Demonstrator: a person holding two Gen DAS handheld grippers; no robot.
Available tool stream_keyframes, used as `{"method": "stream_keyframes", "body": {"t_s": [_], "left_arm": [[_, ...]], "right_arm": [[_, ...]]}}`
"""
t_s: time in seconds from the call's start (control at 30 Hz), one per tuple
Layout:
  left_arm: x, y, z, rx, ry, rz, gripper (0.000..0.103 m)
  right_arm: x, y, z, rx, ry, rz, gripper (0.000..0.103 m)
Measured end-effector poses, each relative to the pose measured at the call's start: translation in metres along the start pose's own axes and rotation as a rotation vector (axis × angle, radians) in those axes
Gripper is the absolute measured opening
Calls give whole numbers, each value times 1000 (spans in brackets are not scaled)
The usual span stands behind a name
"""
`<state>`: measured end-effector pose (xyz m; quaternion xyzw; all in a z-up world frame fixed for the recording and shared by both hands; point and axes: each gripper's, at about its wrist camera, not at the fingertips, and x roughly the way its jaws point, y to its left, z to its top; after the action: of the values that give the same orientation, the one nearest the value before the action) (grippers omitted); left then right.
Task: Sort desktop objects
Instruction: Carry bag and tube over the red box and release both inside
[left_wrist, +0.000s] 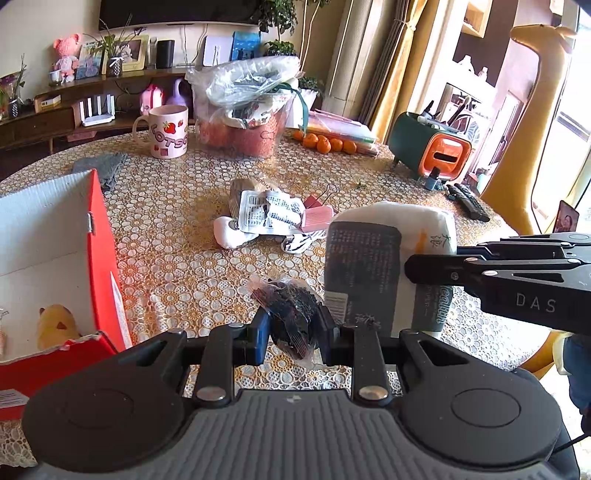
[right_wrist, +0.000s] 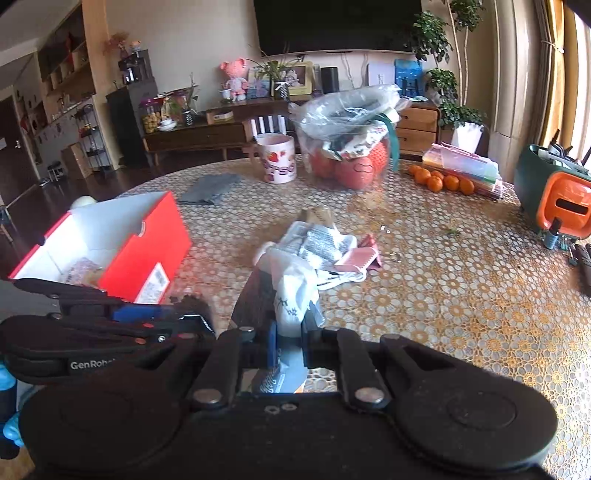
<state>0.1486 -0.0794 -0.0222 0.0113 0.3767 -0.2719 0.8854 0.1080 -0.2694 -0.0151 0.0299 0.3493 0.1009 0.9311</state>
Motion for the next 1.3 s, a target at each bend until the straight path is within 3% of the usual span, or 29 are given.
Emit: {"method": "stream_keyframes", "body": {"t_s": [0.37,0.6,1.07,1.3], "left_arm": [[-44,19,6,-10,-69,-6,25],[-63,37,12,-16,-104,31,25],[-105,127,17,-86,-151,227,25],[-102,169,18,-107,-138,308,25]], "right_arm": [[-21,39,18,-61,-68,36,12],[-24,52,37,-80,-98,52,12],[1,122,84,-198,-147,163,12],[29,164,95,-238,-153,209,12]]}}
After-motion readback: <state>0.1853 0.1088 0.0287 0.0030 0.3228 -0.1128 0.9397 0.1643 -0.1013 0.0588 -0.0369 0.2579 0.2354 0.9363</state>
